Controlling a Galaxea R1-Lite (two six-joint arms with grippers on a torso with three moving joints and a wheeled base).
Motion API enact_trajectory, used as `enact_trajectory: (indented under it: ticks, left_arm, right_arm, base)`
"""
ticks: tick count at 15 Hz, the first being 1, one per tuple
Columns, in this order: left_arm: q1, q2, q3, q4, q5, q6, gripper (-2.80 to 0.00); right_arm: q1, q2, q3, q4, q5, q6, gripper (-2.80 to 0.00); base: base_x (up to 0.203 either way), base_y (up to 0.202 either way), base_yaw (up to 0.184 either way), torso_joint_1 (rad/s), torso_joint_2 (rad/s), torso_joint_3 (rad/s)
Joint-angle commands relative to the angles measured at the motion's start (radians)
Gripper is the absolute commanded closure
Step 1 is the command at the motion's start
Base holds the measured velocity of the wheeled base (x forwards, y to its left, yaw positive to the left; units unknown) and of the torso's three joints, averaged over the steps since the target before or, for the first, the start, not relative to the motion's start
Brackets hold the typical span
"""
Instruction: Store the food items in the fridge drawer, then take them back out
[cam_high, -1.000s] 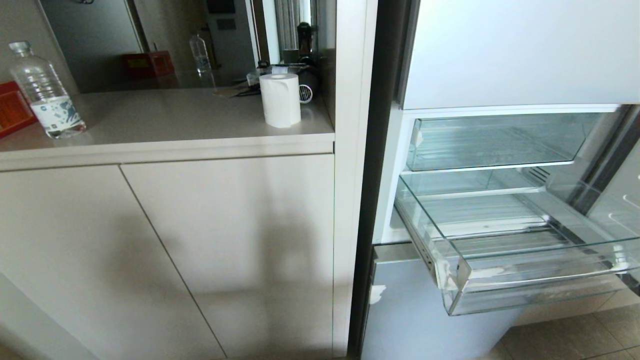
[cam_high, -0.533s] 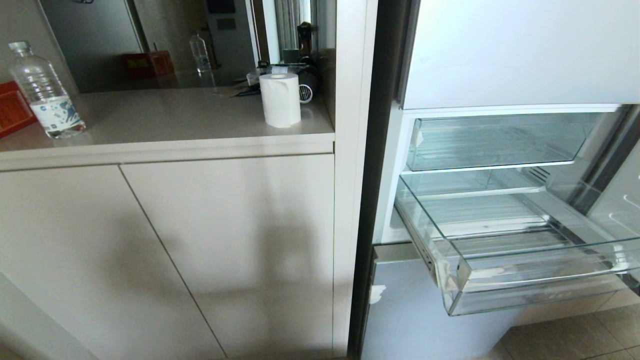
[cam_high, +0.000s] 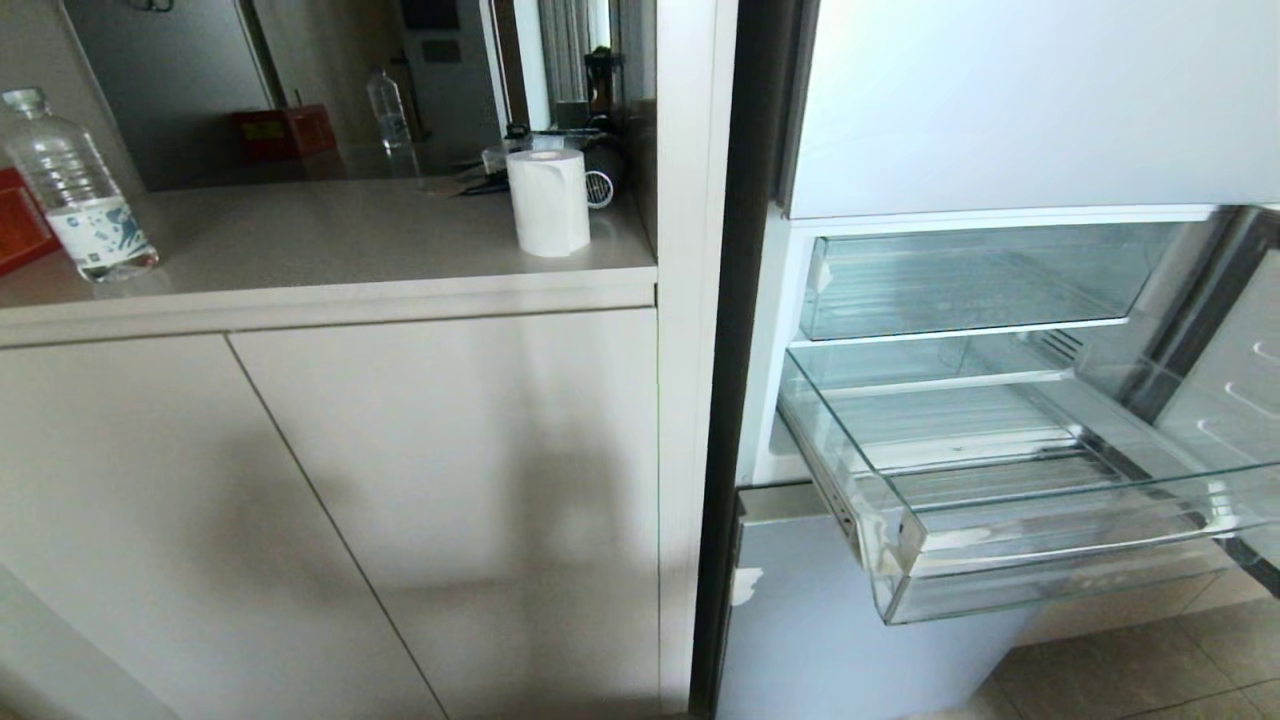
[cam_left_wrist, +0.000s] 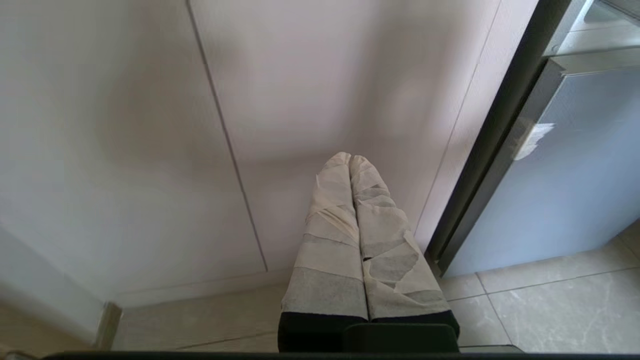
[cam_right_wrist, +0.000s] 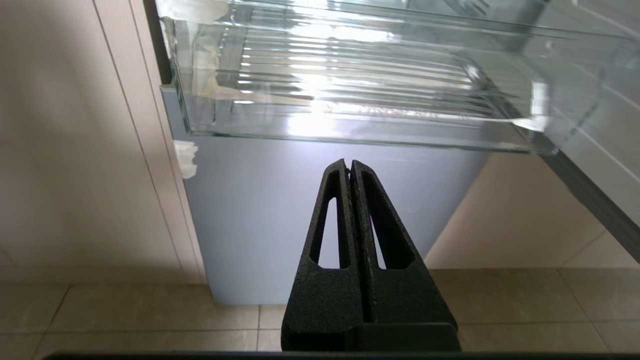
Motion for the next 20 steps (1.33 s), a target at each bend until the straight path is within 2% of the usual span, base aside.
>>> enact_trajectory:
  ticks: [1,6,15,17,18,19,20]
  left_arm:
    - [0.000,-0.002,0.000,0.001,0.000,0.000,0.00]
    - [0.000,-0.002,0.000,0.001,0.000,0.000,0.00]
    - [0.000,-0.002,0.000,0.001,0.000,0.000,0.00]
    - [0.000,-0.002,0.000,0.001,0.000,0.000,0.00]
    - [0.000,-0.002,0.000,0.001,0.000,0.000,0.00]
    - [0.000,-0.002,0.000,0.001,0.000,0.000,0.00]
    - [0.000,-0.002,0.000,0.001,0.000,0.000,0.00]
  right_arm:
    - [0.000,-0.003,0.001,0.003,0.000,0.000,0.00]
    - [0.000,-0.003,0.001,-0.001,0.000,0.038,0.00]
    - [0.000,-0.003,0.001,0.000,0.003,0.041,0.00]
    - [0.001,0.024,-0.002,-0.006,-0.003,0.015,0.00]
    - [0.000,0.062,-0.021,-0.022,-0.038,0.016,0.00]
    - [-0.001,0.109,-0.064,-0.034,-0.109,0.031,0.00]
    - [-0.009,0.173,-0.118,-0.039,-0.169,0.080,0.00]
  base:
    - [-0.002,0.008,-0.092,0.002,0.00,-0.002]
    - [-0.002,0.006,-0.168,0.000,0.00,0.003]
    - [-0.001,0.007,-0.176,0.002,0.00,0.003]
    - [-0.002,0.005,-0.125,0.002,0.00,0.004]
    - [0.000,0.000,0.000,0.000,0.00,0.000]
    - [0.000,0.000,0.000,0.000,0.00,0.000]
    - [0.000,0.000,0.000,0.000,0.00,0.000]
